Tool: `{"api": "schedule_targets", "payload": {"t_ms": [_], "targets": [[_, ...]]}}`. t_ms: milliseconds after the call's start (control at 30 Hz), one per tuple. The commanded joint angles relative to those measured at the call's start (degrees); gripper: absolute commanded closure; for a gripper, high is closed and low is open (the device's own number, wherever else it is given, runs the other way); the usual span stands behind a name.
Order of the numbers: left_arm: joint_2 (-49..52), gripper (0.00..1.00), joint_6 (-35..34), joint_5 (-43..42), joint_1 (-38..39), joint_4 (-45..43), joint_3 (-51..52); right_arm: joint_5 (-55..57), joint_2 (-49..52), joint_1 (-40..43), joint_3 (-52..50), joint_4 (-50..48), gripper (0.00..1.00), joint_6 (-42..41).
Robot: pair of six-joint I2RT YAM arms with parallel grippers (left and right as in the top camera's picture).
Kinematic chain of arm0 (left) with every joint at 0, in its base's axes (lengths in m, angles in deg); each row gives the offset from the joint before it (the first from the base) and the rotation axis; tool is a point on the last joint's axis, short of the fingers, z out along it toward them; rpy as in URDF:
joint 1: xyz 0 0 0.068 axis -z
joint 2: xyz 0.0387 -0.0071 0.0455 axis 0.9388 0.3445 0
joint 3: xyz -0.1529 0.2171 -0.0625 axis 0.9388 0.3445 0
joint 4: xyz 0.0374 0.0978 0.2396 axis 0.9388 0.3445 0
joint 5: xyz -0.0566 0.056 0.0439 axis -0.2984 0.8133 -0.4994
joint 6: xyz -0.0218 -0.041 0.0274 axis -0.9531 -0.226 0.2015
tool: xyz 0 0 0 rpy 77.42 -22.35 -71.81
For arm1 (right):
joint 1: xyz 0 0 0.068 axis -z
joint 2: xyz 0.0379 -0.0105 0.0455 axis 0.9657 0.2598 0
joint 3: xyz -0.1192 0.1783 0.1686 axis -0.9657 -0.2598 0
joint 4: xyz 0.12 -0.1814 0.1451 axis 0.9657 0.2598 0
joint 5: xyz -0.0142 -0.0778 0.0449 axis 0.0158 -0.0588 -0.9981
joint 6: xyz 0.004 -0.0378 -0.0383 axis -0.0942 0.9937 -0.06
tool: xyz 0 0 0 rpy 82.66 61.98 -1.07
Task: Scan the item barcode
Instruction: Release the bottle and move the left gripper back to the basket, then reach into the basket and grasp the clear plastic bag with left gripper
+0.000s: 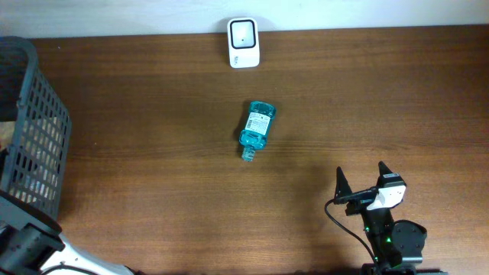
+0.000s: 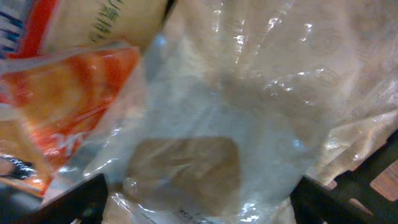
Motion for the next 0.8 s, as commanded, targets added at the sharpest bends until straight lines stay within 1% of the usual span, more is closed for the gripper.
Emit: {"api": "schedule_targets", "payload": {"t_ms": [0,100,167,200,233,267,300,333,367,400,500,600,633,667,733,767], "targets": [[0.70,0.27,1.03,-1.84,0.20,-0.17,1.03,-0.70,-0.22,0.33,-0.26,0.31,0.02,-0.63],[0.70,0.34,1.03,-1.84,0.20,-0.33,1.03,-0.70,-0.22,0.33,-0.26,0.31,0.01,-0.63],[0.70,0.45,1.03,-1.84,0.20,-1.03,1.03,-0.70,-0.22,0.33,-0.26,0.31,0.02,-0.63],[0.70,0.55,1.03,-1.84,0.20,-1.57,1.03,-0.70,-0.22,0.33,-0.26,0.31,0.02,-0.63],[0.70,0.57,1.03,-1.84,0.20,-2.19,1.03,-0.70,-0.22,0.33,-0.26,0.31,0.02,-0.63],[0.68,0.54,1.03,-1.81,0.20,-2.49,1.03,-0.70,-0.22,0.33,-0.26,0.31,0.02,-0.63],[0.68,0.46,1.03,-1.84,0.20,-2.75,0.85,-0.70,-0.22,0.33,-0.26,0.31,0.02,-0.63],[0.68,0.41,1.01,-1.86,0.20,-2.69,0.09,-0.70,-0.22,0.33,-0.26,0.31,0.02,-0.63],[0.68,0.37,0.72,-1.88,0.20,-2.67,-0.50,-0.70,-0.22,0.33,-0.26,0.31,0.02,-0.63],[0.66,0.37,0.52,-2.01,0.22,-2.64,-1.25,-0.68,-0.22,0.33,-0.26,0.31,0.02,-0.63],[0.66,0.24,0.57,-3.89,0.26,-1.77,-4.52,-0.68,-0.22,0.33,-0.26,0.31,0.02,-0.63],[0.66,0.18,0.55,-4.42,0.26,-0.90,-8.48,-0.68,-0.22,0.33,-0.26,0.31,0.02,-0.63],[0.66,0.18,0.55,-4.39,0.24,-0.94,-9.38,-0.70,-0.22,0.33,-0.26,0.31,0.02,-0.63],[0.66,0.14,0.57,-4.37,0.24,-1.05,-10.12,-0.70,-0.22,0.33,-0.26,0.31,0.02,-0.63],[0.66,0.10,0.57,-4.15,0.24,-2.40,-10.80,-0.70,-0.22,0.33,-0.26,0.31,0.02,-0.63],[0.68,0.10,0.57,-4.17,0.24,-3.61,-10.82,-0.70,-0.22,0.33,-0.26,0.31,0.02,-0.63]]}}
